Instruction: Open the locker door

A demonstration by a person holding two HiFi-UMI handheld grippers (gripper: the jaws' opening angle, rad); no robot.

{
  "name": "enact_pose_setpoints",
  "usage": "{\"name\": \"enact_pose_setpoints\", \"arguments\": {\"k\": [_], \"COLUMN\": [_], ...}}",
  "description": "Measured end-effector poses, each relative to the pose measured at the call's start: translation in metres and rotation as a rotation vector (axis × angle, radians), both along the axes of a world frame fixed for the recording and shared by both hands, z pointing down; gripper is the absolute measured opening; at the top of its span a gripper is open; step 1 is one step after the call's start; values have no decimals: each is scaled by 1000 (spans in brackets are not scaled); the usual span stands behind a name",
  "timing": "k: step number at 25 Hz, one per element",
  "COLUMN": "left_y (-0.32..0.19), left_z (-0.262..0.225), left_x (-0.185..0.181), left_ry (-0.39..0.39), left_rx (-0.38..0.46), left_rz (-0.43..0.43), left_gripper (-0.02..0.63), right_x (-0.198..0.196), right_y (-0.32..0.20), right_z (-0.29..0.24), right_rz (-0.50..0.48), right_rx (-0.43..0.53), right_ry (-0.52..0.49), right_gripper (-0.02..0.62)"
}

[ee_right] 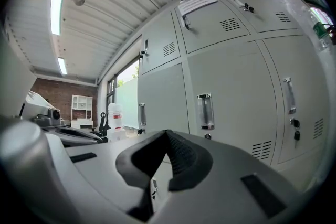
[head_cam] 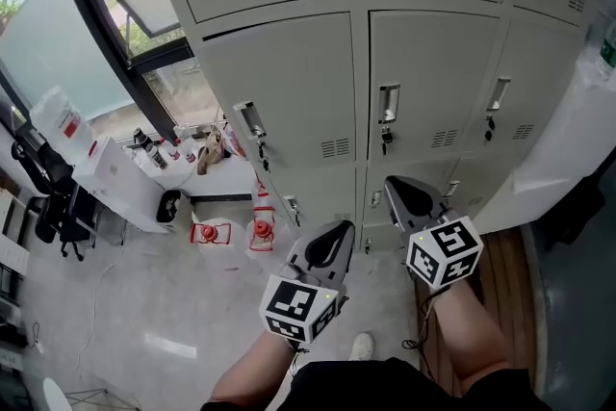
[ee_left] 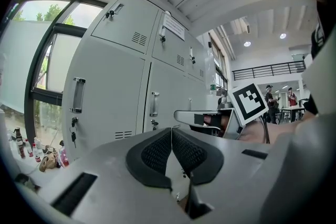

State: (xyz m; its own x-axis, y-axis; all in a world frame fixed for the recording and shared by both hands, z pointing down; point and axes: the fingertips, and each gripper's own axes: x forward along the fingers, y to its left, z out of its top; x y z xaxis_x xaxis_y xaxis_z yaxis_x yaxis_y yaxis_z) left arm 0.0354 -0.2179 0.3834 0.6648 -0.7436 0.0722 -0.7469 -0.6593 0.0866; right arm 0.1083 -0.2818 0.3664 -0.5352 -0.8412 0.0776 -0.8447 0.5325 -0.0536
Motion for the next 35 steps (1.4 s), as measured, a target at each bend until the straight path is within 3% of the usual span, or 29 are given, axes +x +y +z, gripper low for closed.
{"name": "enact_pose_setpoints", "arguments": {"k": [15, 34, 35], "left_y": [-17, -68, -70], "left_z": [-5, -1, 0], "left_x": [18, -9, -11], "left_ry": [-1, -10, -10], "left_rx": [7, -12, -13], "left_rz": [28, 205, 210], "left_gripper": [17, 17, 17], "right_x": [9, 7, 7], "right_y": [-30, -103, -106], "right_z": [-7, -4, -3], "right_rz": [9, 230, 240], "right_rx": [-1, -16, -16], "right_ry": [-29, -22, -20], "right_gripper": [54, 54, 92]}}
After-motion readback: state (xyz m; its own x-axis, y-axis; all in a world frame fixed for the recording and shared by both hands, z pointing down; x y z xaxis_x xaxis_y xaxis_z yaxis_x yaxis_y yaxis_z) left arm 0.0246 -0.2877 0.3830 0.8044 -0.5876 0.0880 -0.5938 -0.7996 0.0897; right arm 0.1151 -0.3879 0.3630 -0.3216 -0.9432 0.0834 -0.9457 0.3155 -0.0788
